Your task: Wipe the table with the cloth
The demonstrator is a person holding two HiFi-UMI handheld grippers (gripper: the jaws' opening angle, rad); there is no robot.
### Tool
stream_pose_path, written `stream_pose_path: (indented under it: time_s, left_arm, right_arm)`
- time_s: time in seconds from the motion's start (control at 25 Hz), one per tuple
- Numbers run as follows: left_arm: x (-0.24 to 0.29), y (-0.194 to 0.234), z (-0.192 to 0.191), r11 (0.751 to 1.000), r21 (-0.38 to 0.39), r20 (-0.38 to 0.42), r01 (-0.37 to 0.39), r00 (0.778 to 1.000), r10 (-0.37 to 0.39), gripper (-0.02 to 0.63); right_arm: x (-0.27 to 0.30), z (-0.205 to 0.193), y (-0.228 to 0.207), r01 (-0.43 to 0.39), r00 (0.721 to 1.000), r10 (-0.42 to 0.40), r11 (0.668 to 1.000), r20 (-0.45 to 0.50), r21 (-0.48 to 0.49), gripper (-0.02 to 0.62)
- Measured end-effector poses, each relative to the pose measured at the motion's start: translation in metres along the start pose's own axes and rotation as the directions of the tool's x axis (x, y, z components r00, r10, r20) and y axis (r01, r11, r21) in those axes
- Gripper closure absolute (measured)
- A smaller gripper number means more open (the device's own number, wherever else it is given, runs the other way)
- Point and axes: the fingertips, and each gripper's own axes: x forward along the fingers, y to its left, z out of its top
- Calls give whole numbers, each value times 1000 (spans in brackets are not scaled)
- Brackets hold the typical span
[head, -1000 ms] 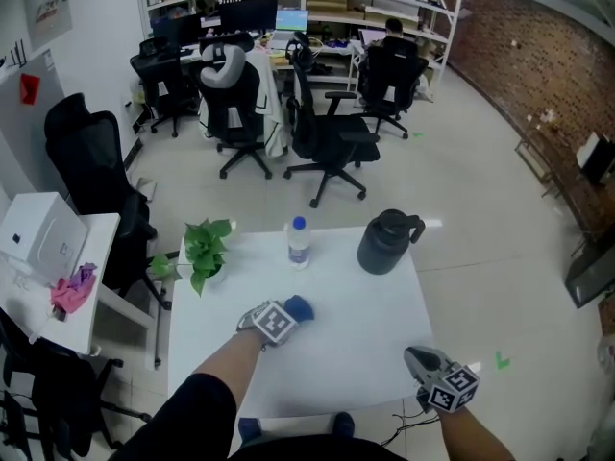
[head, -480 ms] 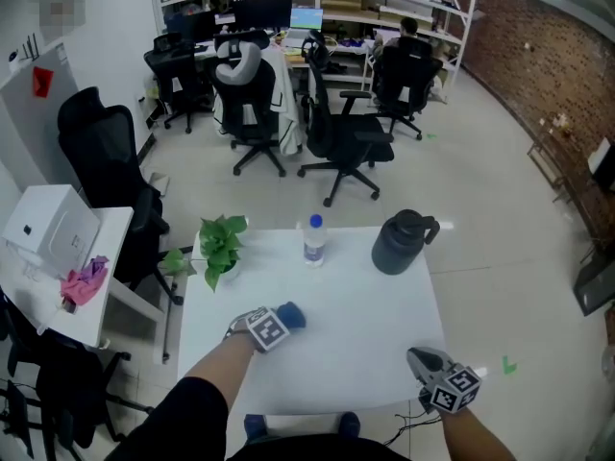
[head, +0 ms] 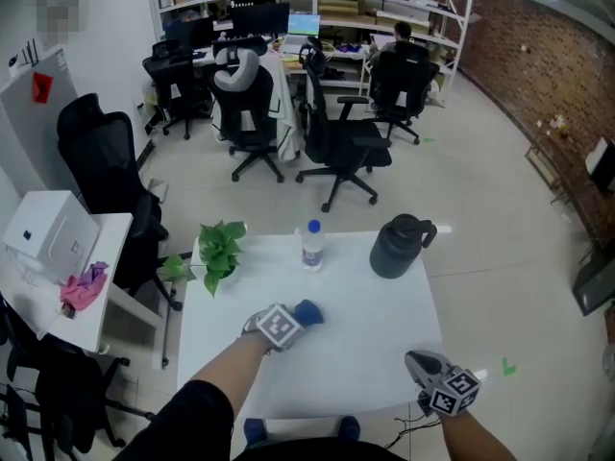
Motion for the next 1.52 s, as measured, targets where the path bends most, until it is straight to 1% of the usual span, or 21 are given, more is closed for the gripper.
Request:
stream_pose_path:
  time_s: [0.08,0.16,0.24,0.36,0.48,0.56,0.6,0.68,0.76,0.84,0.88,0.96,1.0,1.04,1.08,1.12,1.16,1.2,1.32,1.4,1.52]
  left_arm:
    - [20,-7,1,1000,27,-60,-15,998,17,529]
    - [36,-4,-12,998,46,-126,-47,991,52,529]
    - [41,1,-19,998,42,-144,-52,988,58,529]
    - [30,11,-30,998,36,-165,-51,985,57,529]
    - [4,32,-56,994,23,-213,-106,971,109,529]
    - [-13,44,-77,992,-3,-233,-128,965,124,529]
    - [-19,47,-87,992,-26,-235,-122,965,113,529]
    - [-27,43,-102,994,-81,-221,-73,974,54,529]
    - [-35,52,-113,992,-80,-240,-96,968,74,529]
    - [-35,53,-108,993,-56,-236,-102,968,86,529]
    - [-32,49,-96,995,-52,-208,-89,975,76,531]
    - [-21,38,-50,997,-39,-75,-60,996,57,529]
    - [-13,30,-26,999,-30,-20,-44,999,44,531]
    - [-3,21,-10,999,-21,1,-30,1000,30,531]
    - [7,12,-3,1000,-15,-14,-16,1000,16,531]
    - [17,4,-4,1000,-11,-60,-12,998,11,531]
    - [25,-1,-9,1000,-1,-110,-20,994,20,531]
    - [33,-1,-12,999,20,-132,-33,991,35,531]
    - [37,8,-11,996,59,-121,-65,990,72,529]
    - [26,14,-23,996,54,-153,-65,986,72,529]
    - [4,30,-54,996,22,-203,-83,975,85,529]
  right_arm:
    - [-3,-1,0,9,1000,-9,1000,-8,-2,565]
    - [-6,-4,-2,13,1000,-13,1000,-18,-6,565]
    - [-7,-5,-3,16,1000,-16,1000,-20,-5,565]
    - [-6,-6,-7,24,999,-24,1000,-28,-3,565]
    - [1,-6,-3,9,1000,-9,1000,-29,-2,565]
    - [8,-6,1,-7,1000,7,1000,-29,-5,565]
    - [12,-5,4,-16,999,16,1000,-28,-7,565]
    - [19,-4,8,-32,999,31,999,-25,-10,565]
    - [23,-3,12,-44,999,44,999,-22,-14,565]
    - [22,-2,13,-49,999,49,999,-18,-12,565]
    - [20,-1,12,-48,999,47,999,-16,-10,565]
    - [15,1,9,-36,999,36,999,-10,-6,565]
    - [12,1,7,-27,1000,27,1000,-10,-5,565]
    - [9,1,4,-17,1000,17,1000,-12,-6,565]
    - [6,1,2,-8,1000,8,1000,-13,-6,565]
    - [3,1,0,-2,1000,2,1000,-13,-7,565]
    - [1,0,-2,3,1000,-3,1000,-13,-9,565]
    - [0,1,-3,6,1000,-7,1000,-12,-10,565]
    - [-3,4,-4,17,1000,-17,1000,-9,-8,565]
    - [-3,5,-3,20,1000,-20,1000,-9,-3,565]
    - [5,3,2,7,1000,-7,1000,-12,-3,565]
